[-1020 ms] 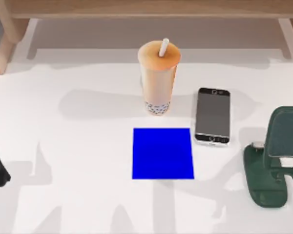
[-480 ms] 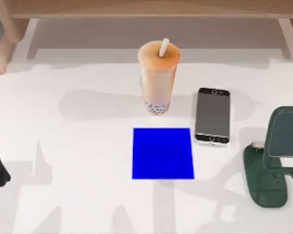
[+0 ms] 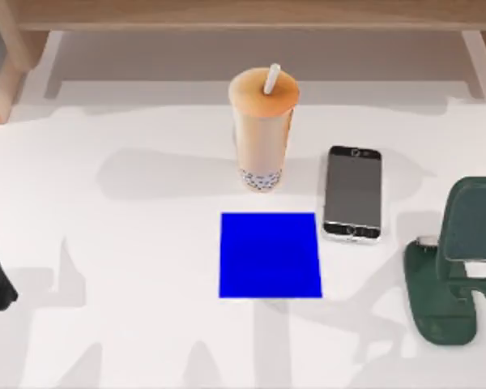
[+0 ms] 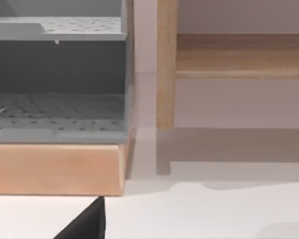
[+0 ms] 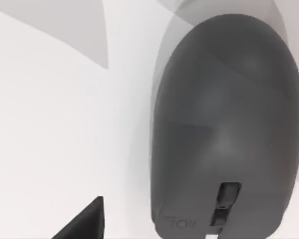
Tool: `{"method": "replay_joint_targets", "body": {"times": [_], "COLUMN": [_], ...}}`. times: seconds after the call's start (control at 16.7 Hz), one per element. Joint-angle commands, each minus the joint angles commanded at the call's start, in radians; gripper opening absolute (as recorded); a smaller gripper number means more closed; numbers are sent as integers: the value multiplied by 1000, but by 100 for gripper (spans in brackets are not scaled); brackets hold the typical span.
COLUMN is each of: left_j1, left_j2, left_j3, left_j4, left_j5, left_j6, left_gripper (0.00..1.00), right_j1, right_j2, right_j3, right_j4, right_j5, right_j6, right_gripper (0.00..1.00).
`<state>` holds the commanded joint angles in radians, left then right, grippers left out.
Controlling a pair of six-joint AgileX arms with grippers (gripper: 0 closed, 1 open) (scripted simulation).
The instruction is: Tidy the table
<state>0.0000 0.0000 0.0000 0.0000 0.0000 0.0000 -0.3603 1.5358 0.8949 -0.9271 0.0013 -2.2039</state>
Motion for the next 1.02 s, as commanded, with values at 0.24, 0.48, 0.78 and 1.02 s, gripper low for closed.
{"method": "replay_joint_targets", "body": {"times": [0.24,0.48,0.78,1.02], "left_j1": [0,0,0,0], "left_j2": [0,0,0,0], "left_j3": [0,0,0,0], "left_j4": [0,0,0,0], "left_j5": [0,0,0,0], "left_j6": [0,0,0,0], "left_gripper": [100,100,100,100], "right_j1": [0,0,0,0], "right_j2": [83,131,131,131], "right_j3": [-99,-155,-155,-155], "right_j4": [196,288,288,288], "right_j5": [0,0,0,0], "right_j6": [1,1,1,1], "right_gripper": [100,100,85,55]}}
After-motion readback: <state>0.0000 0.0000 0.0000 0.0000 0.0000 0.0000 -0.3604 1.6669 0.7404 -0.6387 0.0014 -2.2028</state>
